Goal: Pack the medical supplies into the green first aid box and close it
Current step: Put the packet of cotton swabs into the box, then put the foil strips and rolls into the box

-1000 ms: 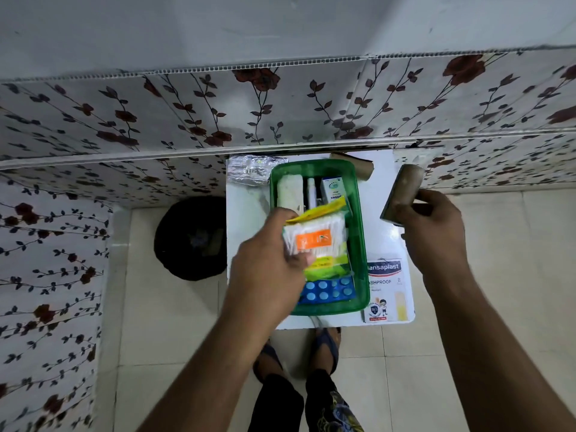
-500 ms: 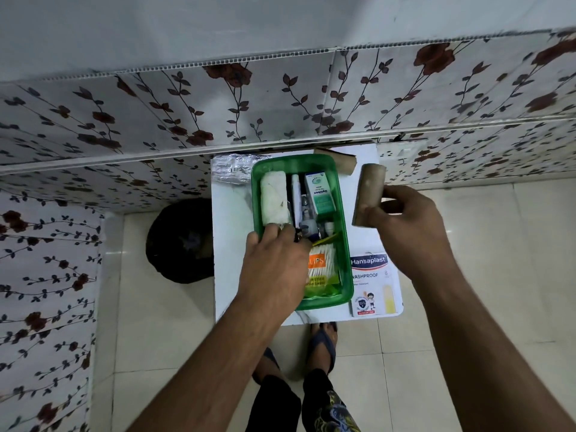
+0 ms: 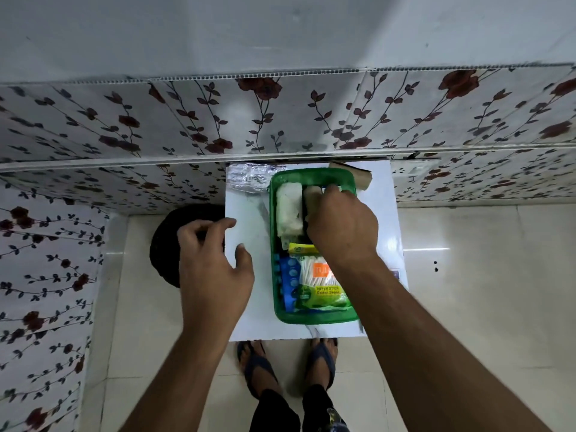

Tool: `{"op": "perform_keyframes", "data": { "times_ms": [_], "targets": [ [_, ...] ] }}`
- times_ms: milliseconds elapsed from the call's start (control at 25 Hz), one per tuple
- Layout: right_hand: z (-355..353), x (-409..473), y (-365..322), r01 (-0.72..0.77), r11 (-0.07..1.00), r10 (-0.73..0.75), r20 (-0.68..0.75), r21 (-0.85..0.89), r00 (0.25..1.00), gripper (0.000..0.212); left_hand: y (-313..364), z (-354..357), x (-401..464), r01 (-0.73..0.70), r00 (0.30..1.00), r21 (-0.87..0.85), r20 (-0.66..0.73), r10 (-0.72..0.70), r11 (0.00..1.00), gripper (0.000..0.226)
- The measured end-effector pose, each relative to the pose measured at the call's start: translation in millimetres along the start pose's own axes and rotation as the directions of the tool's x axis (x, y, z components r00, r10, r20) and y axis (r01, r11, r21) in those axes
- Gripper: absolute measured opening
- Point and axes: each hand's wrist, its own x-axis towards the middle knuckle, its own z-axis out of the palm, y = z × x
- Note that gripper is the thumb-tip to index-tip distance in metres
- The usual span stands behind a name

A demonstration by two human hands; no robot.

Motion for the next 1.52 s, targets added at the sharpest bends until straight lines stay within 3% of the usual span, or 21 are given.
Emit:
{"op": "perform_keyframes", "data": {
  "times_ms": [120,240,400,440,520,600,720,840,920,1120,1200,1280,1360,1520],
  "targets": [
    [6,-1,0,0.037,0.999,-0.038,-0.053,-0.010,0.998,0.012,-7,3,5,0.007,0.999,-0.045,0.038,-0.005,0.999,0.035],
    [-4,-8,2,0.085,0.996,-0.080,-0.107,0.037,0.991,0.021,-10,4,10,0.003,0.994,-0.067,0.111,0.004,0.998,0.031],
    [-44,15,36,0.004,0.965,0.099,-0.378,0.263,0.920,0.025,-15,15,64,0.058,0.986,-0.143,0.163,-0.034,0.988,0.031],
    [-47,29,49,-0.037,0.963,0.137,-0.368,0.265,0.920,0.028,-19,24,84,0.088,0.983,-0.151,0.171,-0.061,0.985,0.035],
    [-35,59,71,-0.083,0.984,0.114,-0.200,0.158,0.973,0.037,-23,44,119,0.160,0.974,-0.125,0.180,-0.136,0.979,0.049],
    [-19,85,82,-0.046,0.994,0.047,-0.010,0.094,0.999,0.041,-21,62,143,0.202,0.968,-0.076,0.169,-0.187,0.976,0.060],
    [-4,106,85,0.009,0.999,-0.013,0.084,0.051,0.996,0.034,-12,76,156,0.254,0.956,0.024,0.147,-0.255,0.967,0.068],
    [4,110,84,0.014,1.000,-0.015,0.074,0.013,0.997,0.026,-13,84,160,0.285,0.952,0.026,0.111,-0.286,0.958,0.074],
    [8,110,85,0.016,1.000,-0.017,0.042,0.026,0.999,0.023,-14,87,162,0.292,0.952,-0.076,0.119,-0.282,0.953,0.070],
    [0,89,89,-0.124,0.983,0.130,-0.040,0.137,0.991,0.047,-18,51,132,0.281,0.960,-0.232,0.074,-0.271,0.931,0.029],
    [-10,69,89,-0.160,0.963,0.181,-0.077,0.219,0.981,0.035,-17,24,110,0.348,0.932,-0.349,0.032,-0.360,0.870,0.015],
    [-19,48,86,-0.185,0.933,0.224,-0.097,0.309,0.970,0.029,4,-6,83,0.417,0.892,-0.519,0.078,-0.445,0.746,0.006],
    [-28,31,82,-0.208,0.888,0.280,-0.123,0.411,0.952,0.025,37,-23,56,0.446,0.882,-0.584,0.159,-0.443,0.678,0.015],
    [-36,6,79,-0.216,0.825,0.328,-0.131,0.523,0.935,0.024,76,2,19,0.408,0.913,-0.451,0.217,-0.346,0.794,0.021]
  ]
}}
